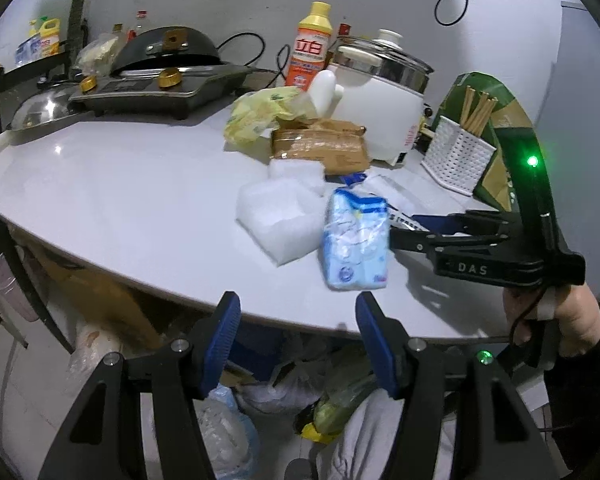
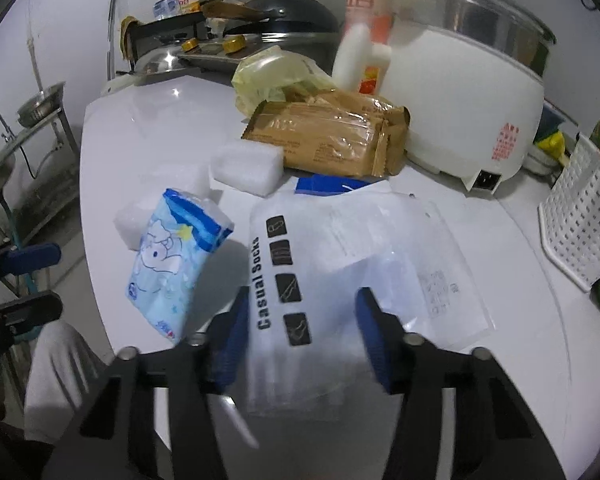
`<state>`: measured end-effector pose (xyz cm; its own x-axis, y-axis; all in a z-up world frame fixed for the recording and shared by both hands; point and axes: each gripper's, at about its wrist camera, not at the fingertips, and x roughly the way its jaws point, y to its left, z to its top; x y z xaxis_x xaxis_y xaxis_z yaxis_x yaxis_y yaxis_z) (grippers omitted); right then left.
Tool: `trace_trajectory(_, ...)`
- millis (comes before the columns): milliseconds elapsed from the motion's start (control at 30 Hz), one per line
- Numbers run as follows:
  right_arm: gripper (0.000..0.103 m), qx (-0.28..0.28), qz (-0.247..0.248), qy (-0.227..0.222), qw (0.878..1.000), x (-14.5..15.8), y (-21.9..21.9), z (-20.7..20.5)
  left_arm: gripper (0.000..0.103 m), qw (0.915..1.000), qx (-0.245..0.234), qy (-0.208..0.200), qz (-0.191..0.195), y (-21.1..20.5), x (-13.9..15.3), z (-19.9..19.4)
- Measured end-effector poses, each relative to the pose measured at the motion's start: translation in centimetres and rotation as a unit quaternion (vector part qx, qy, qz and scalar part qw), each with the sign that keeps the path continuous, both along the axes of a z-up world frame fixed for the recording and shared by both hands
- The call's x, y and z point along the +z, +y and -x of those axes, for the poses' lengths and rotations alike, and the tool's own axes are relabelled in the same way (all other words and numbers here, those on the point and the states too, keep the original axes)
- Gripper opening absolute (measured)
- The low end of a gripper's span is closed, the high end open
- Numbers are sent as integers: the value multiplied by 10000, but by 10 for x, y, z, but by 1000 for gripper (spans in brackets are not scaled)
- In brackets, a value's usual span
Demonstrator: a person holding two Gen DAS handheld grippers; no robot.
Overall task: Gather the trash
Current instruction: 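Grasp the blue-and-white tissue pack with the left tool while the right tool grasps the white sock bag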
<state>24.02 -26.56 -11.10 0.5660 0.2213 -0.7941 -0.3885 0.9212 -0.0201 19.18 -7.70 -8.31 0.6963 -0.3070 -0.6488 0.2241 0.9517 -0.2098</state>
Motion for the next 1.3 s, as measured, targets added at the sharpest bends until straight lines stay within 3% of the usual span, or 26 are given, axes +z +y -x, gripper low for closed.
trace_trajectory(67, 32, 42, -84, -14, 10000, 1, -3, 1, 60, 9999, -102, -18, 37, -7, 0, -4)
trace_trajectory(167, 6, -12, -367, 56, 9993, 2, -10, -1, 60, 9996, -241, 35, 154, -19, -1, -13)
trace_trajectory(600, 3, -516, -1165, -306, 9914, 29, -70, 17, 60, 9984, -444, 358, 38, -54, -15, -43)
trace_trajectory(1067, 3, -637, -1613, -388, 9841, 32, -95, 40, 59, 9955, -363, 250, -837, -95, -17, -63)
trace_trajectory(1133, 3, -647, -1637, -380, 9836, 32, -97, 41, 35, 9948, -390, 245, -907, -99, -17, -64)
trace_trajectory(1300, 3, -652, -1635, -393, 9836, 32, -99, 46, 10, 9945, -463, 154, -930, -104, -15, -61)
